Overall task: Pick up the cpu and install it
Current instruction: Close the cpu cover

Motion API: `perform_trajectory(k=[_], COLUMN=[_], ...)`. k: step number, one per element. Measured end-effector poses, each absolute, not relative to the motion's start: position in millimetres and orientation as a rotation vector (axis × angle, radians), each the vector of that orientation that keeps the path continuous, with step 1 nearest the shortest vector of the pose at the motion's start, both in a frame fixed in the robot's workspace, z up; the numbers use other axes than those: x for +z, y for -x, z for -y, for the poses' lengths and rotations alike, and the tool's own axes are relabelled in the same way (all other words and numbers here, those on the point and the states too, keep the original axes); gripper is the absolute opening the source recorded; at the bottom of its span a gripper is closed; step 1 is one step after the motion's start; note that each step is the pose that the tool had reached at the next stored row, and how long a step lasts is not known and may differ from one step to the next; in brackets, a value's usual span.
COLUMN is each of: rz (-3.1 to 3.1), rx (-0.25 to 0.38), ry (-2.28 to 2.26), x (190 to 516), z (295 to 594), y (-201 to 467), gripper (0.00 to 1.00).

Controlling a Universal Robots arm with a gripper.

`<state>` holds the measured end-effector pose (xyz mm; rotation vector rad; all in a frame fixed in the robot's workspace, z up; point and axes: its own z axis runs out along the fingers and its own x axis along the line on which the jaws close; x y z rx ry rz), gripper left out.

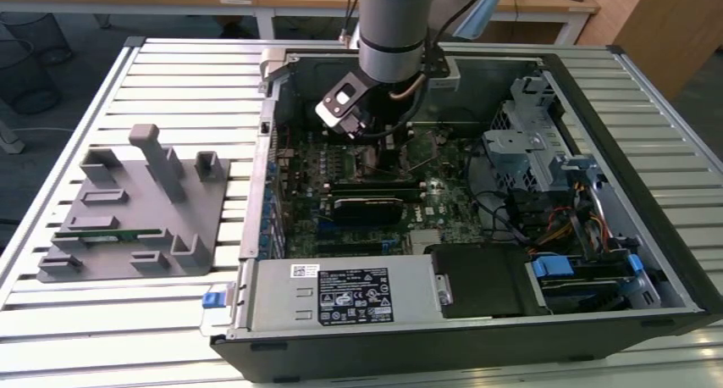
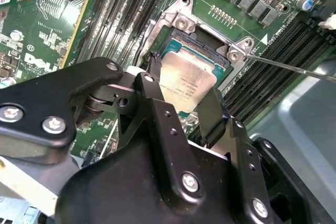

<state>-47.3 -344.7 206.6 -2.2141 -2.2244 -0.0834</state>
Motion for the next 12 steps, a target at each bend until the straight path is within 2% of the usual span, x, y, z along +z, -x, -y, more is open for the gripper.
perform_trajectory(k=[12], rz=[2.224], rx=[-0.083], ry=[2.214], x=[196.9], z=[344.6], y=[47.4], gripper=[0.53])
